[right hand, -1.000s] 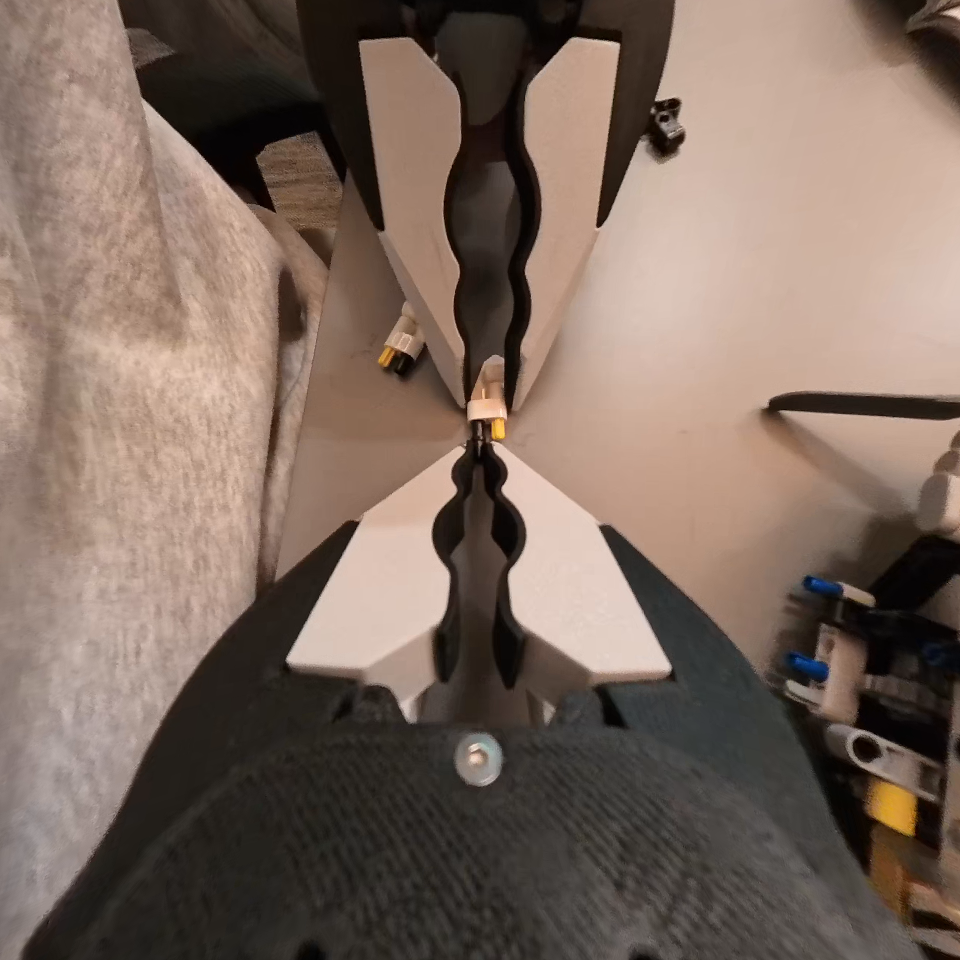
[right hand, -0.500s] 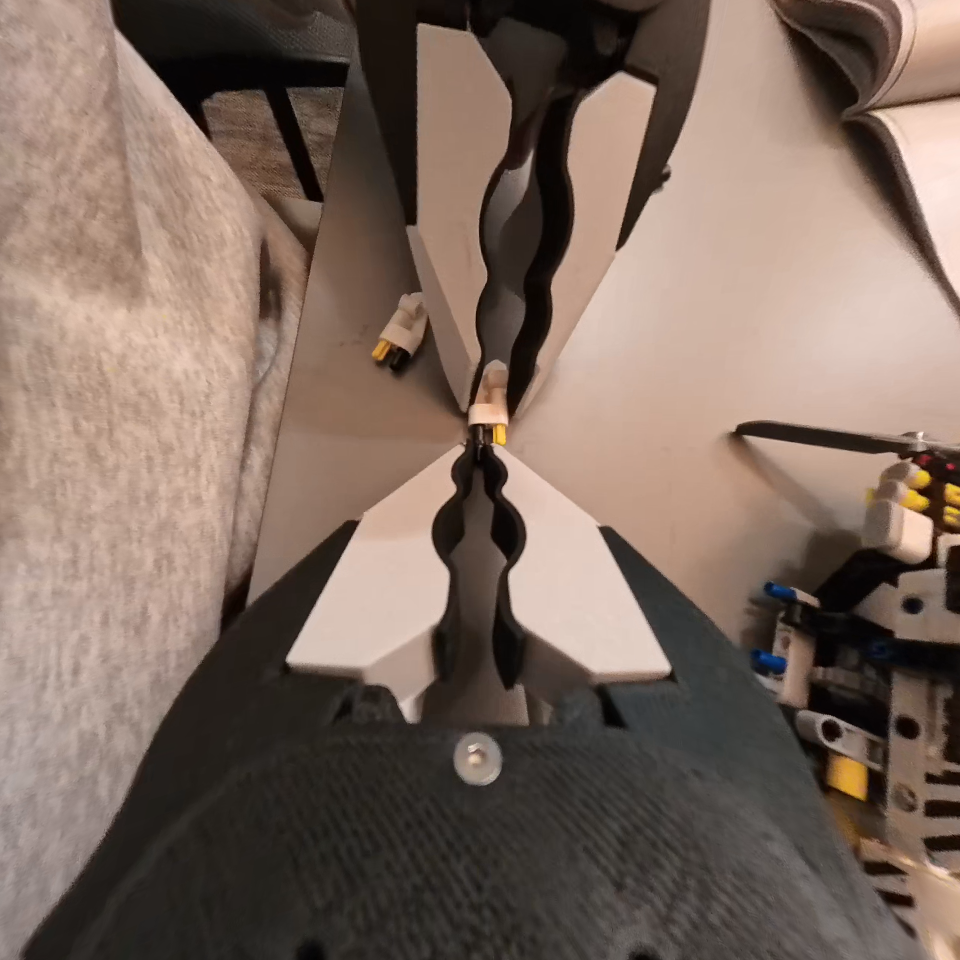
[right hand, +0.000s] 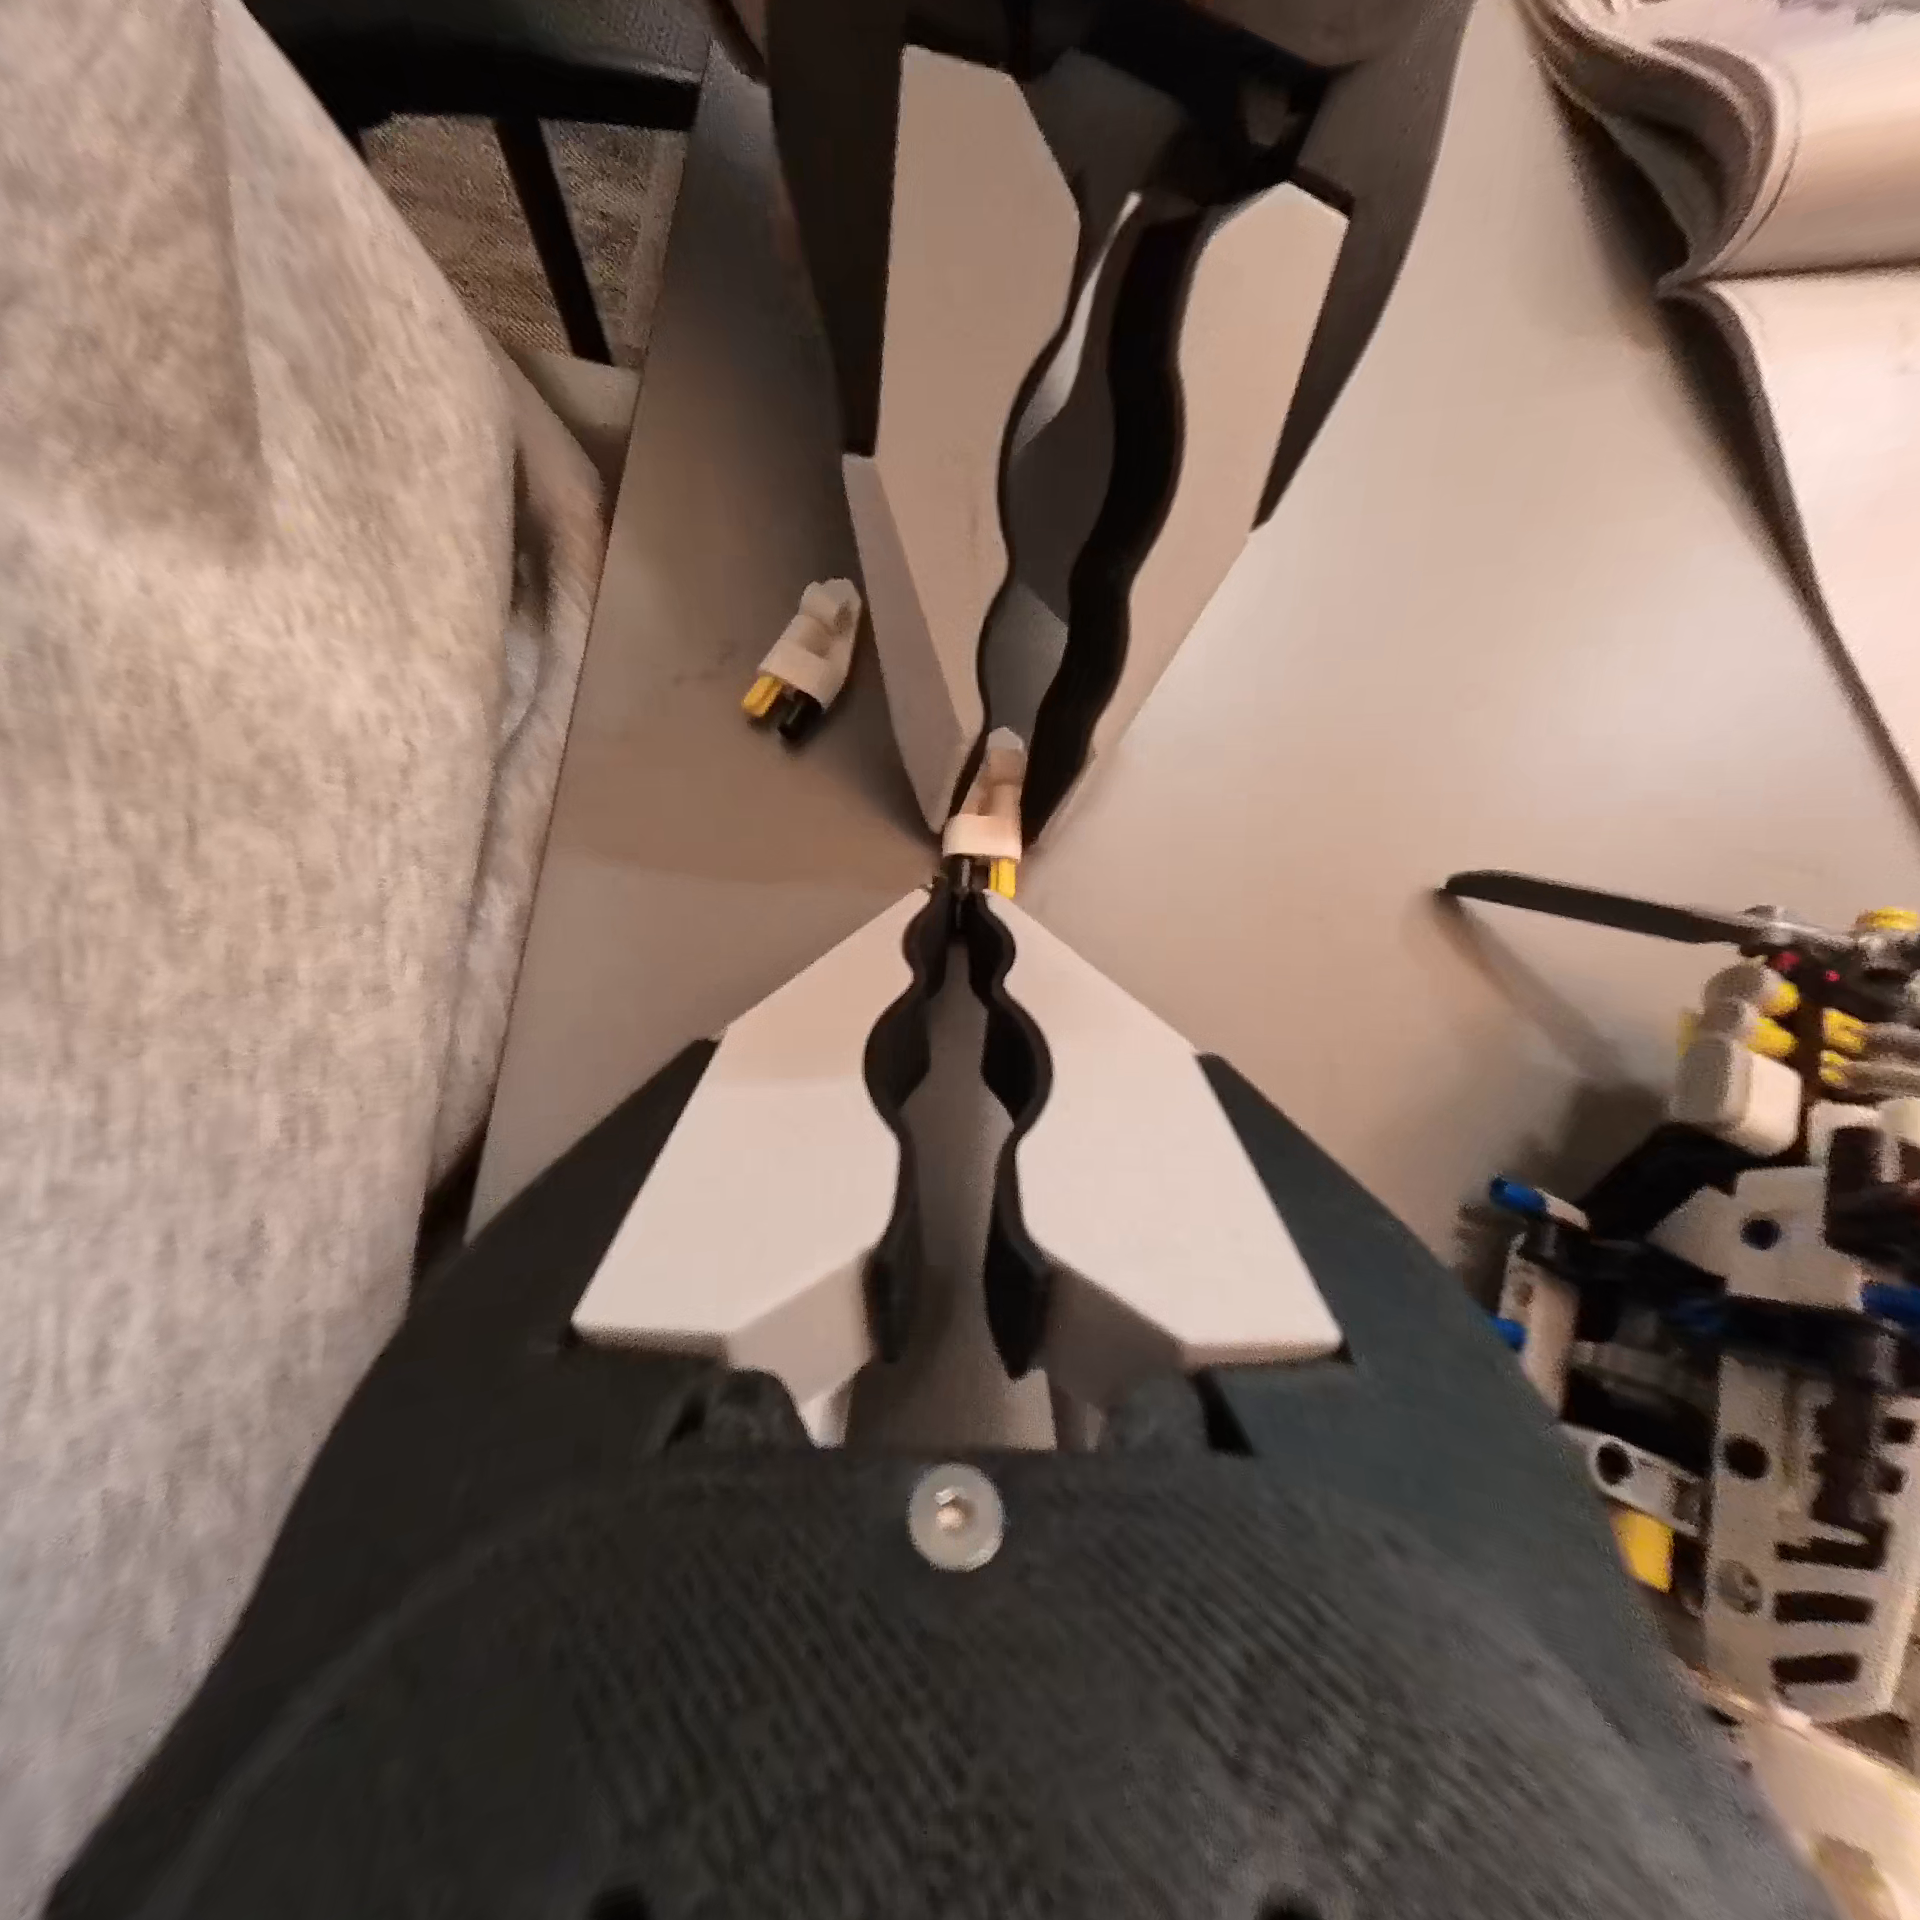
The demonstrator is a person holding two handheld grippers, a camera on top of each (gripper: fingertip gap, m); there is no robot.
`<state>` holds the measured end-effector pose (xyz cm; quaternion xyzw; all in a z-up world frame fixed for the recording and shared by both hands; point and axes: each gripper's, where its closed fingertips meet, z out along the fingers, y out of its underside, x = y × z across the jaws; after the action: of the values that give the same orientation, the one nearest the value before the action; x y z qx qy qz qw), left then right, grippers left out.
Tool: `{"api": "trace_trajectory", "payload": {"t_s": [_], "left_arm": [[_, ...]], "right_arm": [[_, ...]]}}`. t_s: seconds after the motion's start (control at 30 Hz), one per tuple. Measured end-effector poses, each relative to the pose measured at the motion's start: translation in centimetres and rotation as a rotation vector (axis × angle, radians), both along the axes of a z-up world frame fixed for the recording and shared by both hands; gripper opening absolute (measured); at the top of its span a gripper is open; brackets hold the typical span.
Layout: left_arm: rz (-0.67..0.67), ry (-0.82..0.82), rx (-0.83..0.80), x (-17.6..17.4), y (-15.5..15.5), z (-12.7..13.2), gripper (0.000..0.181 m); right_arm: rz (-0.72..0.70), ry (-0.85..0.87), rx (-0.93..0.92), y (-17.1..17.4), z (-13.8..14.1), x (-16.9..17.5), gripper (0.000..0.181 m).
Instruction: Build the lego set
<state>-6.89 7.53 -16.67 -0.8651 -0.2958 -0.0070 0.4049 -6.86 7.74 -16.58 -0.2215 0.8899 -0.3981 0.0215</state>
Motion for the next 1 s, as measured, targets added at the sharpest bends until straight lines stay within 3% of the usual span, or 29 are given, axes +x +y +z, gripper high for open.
{"api": "trace_trajectory", "payload": {"t_s": [0.2,0.57,1.0], "left_arm": [[0.0,-0.003,0.002,0.0,0.0,0.0,0.012],[0.006,-0.015,0.01,-0.04,0.01,0.01,0.012],[0.012,-0.003,0.002,-0.11,0.01,0.02,0.011]], "right_arm": [[-0.013,-0.187,0.047,-0.04,0.01,0.01,0.0],[0.035,0.048,-0.061,-0.14,0.05,0.03,0.0],[0.018,-0.123,0.012,-0.24,0.07,-0.01,0.0]]}}
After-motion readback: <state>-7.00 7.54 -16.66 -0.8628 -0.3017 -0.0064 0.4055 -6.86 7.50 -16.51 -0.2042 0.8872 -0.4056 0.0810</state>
